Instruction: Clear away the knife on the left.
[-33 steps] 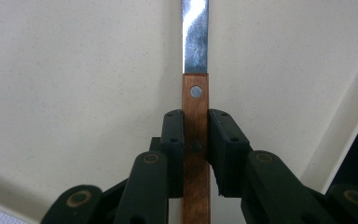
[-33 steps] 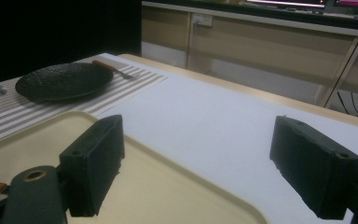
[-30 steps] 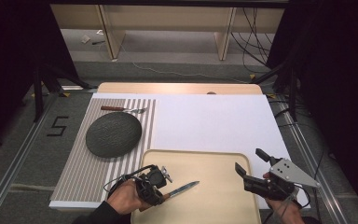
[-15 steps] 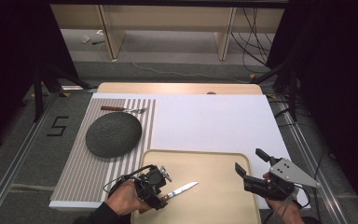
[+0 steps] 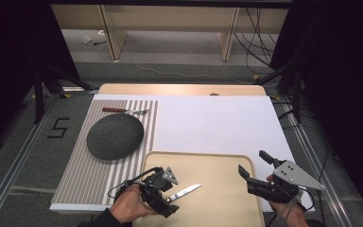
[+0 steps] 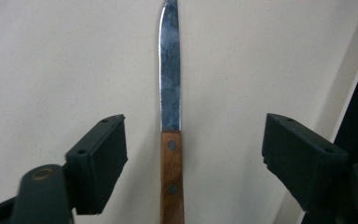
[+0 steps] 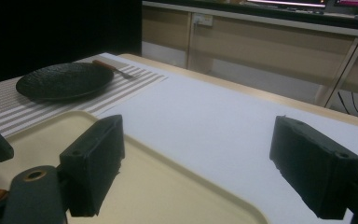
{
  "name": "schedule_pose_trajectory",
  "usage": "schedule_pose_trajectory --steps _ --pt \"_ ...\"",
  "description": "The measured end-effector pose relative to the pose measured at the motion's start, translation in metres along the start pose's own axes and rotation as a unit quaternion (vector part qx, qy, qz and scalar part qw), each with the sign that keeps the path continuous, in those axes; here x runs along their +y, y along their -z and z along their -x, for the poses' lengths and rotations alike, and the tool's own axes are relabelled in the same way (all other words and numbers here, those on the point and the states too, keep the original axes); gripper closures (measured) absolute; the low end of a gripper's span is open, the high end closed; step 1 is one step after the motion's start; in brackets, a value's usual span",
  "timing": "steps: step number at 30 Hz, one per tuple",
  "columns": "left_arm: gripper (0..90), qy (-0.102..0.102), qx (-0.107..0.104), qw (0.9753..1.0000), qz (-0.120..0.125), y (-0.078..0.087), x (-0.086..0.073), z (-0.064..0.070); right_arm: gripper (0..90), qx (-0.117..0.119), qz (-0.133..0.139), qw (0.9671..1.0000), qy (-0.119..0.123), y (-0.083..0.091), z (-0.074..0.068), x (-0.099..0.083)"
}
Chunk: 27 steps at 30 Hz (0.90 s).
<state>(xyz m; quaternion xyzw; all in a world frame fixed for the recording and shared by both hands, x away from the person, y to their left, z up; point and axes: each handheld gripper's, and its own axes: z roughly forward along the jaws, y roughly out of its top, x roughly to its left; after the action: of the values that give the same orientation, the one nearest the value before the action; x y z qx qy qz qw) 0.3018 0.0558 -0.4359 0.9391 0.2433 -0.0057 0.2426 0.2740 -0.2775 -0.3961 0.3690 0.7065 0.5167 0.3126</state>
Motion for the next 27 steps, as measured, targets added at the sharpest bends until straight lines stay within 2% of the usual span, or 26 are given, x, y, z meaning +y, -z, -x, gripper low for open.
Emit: schedule_pose_trajectory --steps 2,5,10,16,23,24,27 --pt "19.0 -0.01 0.0 1.0 -0.002 -0.002 0.001 0.003 18.6 0.0 0.0 1.0 0.0 0.0 0.0 0.0" --pt "18.1 -0.007 0.0 1.0 -0.003 -0.005 0.001 0.005 18.6 0.0 0.0 1.0 0.0 0.0 0.0 0.0" --pt "17.7 -0.015 0.001 0.9998 -0.011 -0.01 0.002 0.007 18.6 0.001 0.0 1.0 0.001 0.0 0.0 0.0" --pt "33.4 -0.015 0.001 0.9998 -0.011 -0.012 0.002 0.005 18.7 0.001 -0.001 1.0 0.0 0.0 0.0 0.0" --pt "57.2 -0.022 0.006 0.9993 -0.03 -0.016 0.003 0.006 18.6 0.002 -0.002 1.0 0.001 0.0 0.0 0.0" --pt "63.3 -0.025 0.006 0.9991 -0.033 -0.017 0.004 0.005 18.7 0.002 -0.002 1.0 0.001 0.0 0.0 0.0" --pt "68.3 -0.027 0.007 0.9989 -0.038 -0.02 0.004 0.006 18.7 0.002 -0.002 1.0 0.001 0.0 0.0 0.0"
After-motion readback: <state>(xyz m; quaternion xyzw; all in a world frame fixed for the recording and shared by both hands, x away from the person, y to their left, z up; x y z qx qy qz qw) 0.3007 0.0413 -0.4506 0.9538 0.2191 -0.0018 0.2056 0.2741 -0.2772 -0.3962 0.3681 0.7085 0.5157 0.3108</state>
